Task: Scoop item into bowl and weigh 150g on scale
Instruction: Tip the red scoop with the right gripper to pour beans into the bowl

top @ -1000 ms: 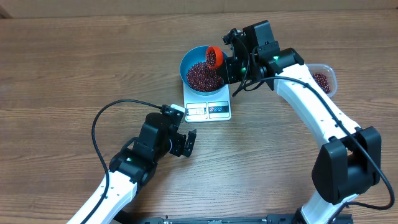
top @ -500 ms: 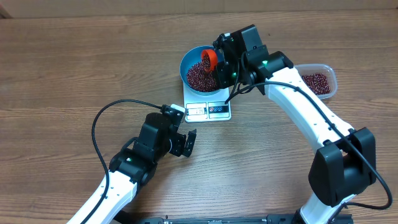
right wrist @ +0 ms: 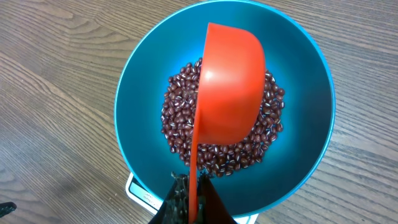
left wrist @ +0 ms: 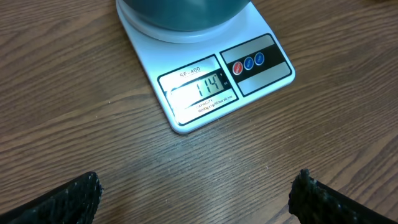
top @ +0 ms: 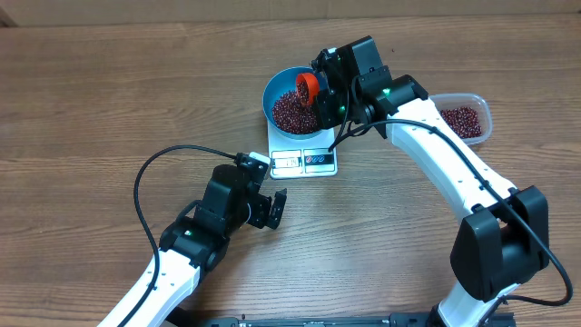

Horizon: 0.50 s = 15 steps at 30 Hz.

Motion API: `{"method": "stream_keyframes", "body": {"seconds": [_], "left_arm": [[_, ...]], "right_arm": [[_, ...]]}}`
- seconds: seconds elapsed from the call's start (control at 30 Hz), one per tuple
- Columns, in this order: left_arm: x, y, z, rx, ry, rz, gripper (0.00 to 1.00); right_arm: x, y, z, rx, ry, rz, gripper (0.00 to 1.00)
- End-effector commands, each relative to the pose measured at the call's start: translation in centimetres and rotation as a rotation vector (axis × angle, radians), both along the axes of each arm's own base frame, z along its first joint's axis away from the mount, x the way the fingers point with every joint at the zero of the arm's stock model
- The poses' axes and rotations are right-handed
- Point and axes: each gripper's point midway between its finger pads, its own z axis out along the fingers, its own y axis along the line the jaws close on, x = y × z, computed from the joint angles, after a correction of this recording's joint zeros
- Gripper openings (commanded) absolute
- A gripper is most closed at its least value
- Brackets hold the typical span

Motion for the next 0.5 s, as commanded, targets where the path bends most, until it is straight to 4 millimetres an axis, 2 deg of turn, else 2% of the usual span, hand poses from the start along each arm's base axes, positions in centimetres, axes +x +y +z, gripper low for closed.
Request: {"method": "stream_keyframes", "body": {"seconds": [0.0, 0.47], "left_arm": [[0.03, 0.27, -0.35, 0.000, 0.011, 0.019, 1.00], [0.03, 0.28, -0.35, 0.000, 0.011, 0.019, 1.00]], "right_arm": [[0.69, 0.25, 1.14, 0.006, -0.037, 0.004, 0.04], [0.74, 0.19, 1.13, -0.008, -0.051, 0.022, 0.04]]}}
